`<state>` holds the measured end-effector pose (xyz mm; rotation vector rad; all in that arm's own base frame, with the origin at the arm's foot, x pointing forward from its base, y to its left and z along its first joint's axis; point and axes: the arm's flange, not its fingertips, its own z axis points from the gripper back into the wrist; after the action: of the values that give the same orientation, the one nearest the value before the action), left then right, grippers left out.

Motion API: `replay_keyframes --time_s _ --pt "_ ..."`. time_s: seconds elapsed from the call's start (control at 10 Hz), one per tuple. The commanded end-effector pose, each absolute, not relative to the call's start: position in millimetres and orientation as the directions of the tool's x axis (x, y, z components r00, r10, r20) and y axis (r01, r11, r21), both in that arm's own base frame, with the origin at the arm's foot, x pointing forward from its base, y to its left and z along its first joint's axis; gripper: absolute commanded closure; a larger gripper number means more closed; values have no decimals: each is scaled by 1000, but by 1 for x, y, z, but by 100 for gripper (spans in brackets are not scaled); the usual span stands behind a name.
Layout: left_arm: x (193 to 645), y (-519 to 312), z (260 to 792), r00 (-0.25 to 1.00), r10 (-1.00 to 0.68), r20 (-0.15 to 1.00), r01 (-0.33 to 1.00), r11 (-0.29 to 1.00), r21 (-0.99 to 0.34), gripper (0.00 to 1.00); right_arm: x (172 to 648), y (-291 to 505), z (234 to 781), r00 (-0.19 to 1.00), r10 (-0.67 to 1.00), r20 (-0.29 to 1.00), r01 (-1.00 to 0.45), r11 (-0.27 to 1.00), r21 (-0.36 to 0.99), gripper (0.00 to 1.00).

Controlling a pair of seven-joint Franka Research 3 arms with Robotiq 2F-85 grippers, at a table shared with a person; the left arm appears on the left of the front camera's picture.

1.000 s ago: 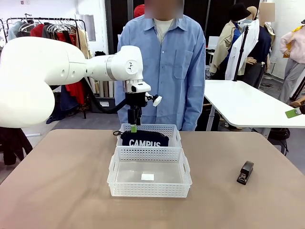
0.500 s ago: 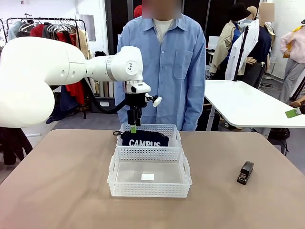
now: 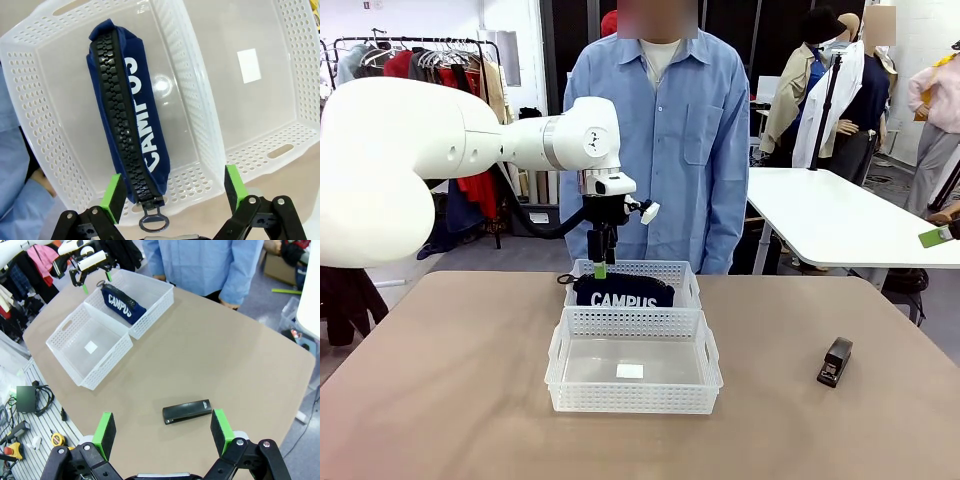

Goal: Distribute items into two baskets.
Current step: Pick up the Stapler that the person points to.

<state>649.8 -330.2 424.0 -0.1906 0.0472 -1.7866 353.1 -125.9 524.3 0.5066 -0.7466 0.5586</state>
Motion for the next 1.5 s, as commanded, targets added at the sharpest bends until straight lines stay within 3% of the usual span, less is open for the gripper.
replay_keyframes --time_s 0.0,0.1,0.7,0.9,1.1,1.4 --pt "651 -331 426 -198 -975 105 969 -211 -131 0 355 -127 525 577 282 767 -651 726 223 0" --pt "650 -330 424 -211 -972 104 965 -224 -135 0 355 -127 525 577 282 767 -651 726 223 0" --pt "596 -240 516 142 -981 134 990 139 -26 0 355 -127 525 577 282 767 -651 726 223 0" --pt "574 -169 550 255 -939 231 966 257 -22 0 355 -127 525 577 282 767 -651 726 223 0" --pt "552 -105 566 314 -892 324 942 336 13 0 355 -127 525 577 282 767 -651 726 223 0" --pt "513 -31 571 366 -795 484 917 396 -44 0 355 -127 525 577 282 767 -651 726 223 0"
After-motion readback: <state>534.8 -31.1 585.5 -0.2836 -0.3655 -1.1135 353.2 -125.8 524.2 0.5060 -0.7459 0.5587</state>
